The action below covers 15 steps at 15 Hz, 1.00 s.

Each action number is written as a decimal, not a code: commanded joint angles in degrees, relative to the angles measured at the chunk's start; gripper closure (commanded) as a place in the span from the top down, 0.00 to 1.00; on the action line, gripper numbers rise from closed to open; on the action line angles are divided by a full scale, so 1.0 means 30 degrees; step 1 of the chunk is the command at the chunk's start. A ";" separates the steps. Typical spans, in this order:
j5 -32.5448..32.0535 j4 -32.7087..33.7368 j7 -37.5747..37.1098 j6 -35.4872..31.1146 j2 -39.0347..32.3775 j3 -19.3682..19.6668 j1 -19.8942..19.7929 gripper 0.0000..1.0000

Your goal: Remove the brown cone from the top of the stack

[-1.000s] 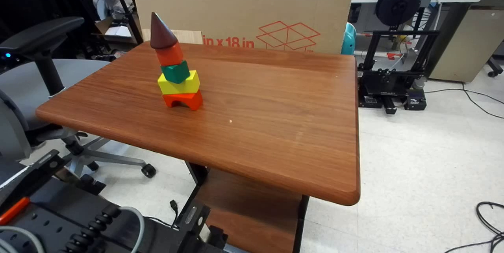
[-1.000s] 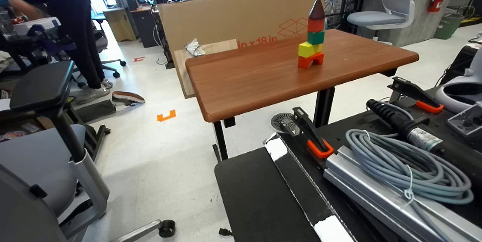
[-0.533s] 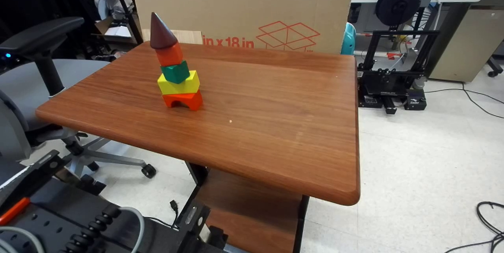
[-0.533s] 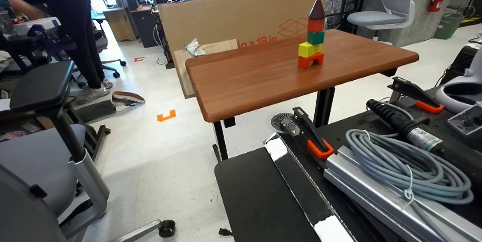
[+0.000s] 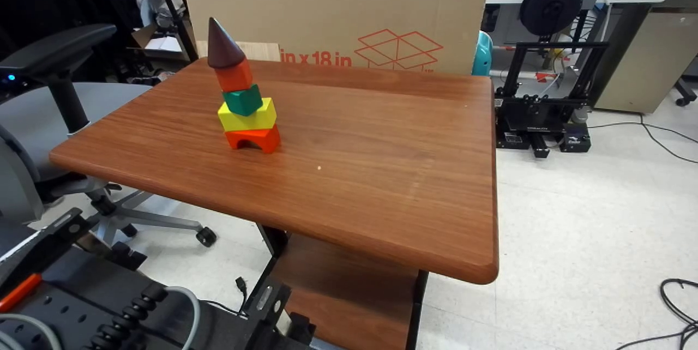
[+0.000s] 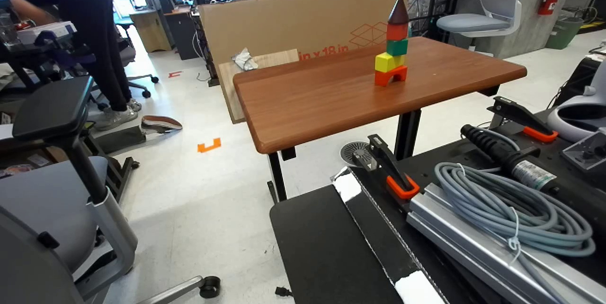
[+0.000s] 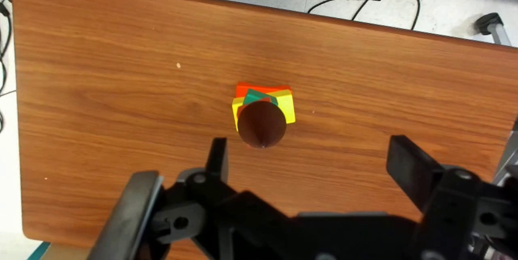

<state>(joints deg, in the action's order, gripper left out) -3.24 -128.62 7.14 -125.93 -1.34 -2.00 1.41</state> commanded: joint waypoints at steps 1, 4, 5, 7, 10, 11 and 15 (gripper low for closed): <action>-0.0564 0.0799 0.1215 -0.0535 -0.1180 0.0173 -0.0086 1.00; -0.0922 0.1073 0.1714 -0.0820 -0.1898 0.0216 -0.0120 1.00; -0.1050 0.1172 0.1789 -0.0854 -0.2178 0.0233 -0.0137 1.00; -0.1416 0.1380 0.1641 -0.0848 -0.2699 0.0288 -0.0132 1.00; -0.1518 0.1648 0.1765 -0.0727 -0.3173 0.0312 -0.0166 0.65; -0.1566 0.1720 0.1752 -0.0709 -0.3274 0.0326 -0.0173 0.58; -0.1508 0.1877 0.1804 -0.0723 -0.3278 0.0400 -0.0290 0.27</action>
<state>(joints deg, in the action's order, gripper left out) -6.76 -124.18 11.78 -127.57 -10.75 -1.04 1.14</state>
